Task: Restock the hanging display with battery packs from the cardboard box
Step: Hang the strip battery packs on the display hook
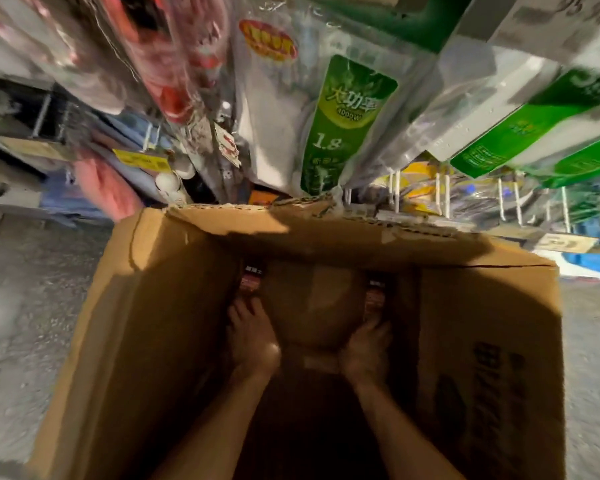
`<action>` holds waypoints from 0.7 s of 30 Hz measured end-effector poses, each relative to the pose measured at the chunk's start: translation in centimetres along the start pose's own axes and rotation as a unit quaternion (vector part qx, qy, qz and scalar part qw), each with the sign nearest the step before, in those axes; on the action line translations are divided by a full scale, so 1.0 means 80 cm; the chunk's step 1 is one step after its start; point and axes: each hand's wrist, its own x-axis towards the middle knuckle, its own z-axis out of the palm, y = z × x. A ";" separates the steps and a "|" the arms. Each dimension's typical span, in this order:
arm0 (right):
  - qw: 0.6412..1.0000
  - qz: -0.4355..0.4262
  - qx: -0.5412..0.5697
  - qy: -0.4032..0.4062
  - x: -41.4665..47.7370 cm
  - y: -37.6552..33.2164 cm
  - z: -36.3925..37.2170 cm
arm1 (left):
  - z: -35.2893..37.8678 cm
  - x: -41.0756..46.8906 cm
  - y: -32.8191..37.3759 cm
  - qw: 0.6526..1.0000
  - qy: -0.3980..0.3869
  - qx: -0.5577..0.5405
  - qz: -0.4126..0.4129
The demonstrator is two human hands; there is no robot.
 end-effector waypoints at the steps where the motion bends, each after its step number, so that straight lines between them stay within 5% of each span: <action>1: 1.000 -0.001 -0.012 0.014 0.008 -0.002 0.004 | 0.001 0.006 0.000 1.000 0.004 0.006 -0.015; 6: 0.998 -0.009 -0.063 0.029 0.007 -0.012 0.004 | 0.008 0.017 -0.001 0.998 0.053 0.039 0.018; 13: 0.989 -0.079 0.049 -0.114 -0.019 -0.027 -0.044 | -0.016 0.011 0.010 1.000 -0.007 0.011 -0.009; 16: 0.970 -0.030 0.175 -0.166 -0.055 -0.037 -0.076 | -0.047 -0.005 0.008 0.985 -0.053 -0.154 -0.057; 21: 0.923 -0.017 0.357 -0.142 -0.133 -0.030 -0.133 | -0.124 -0.071 0.011 0.880 -0.035 -0.463 -0.095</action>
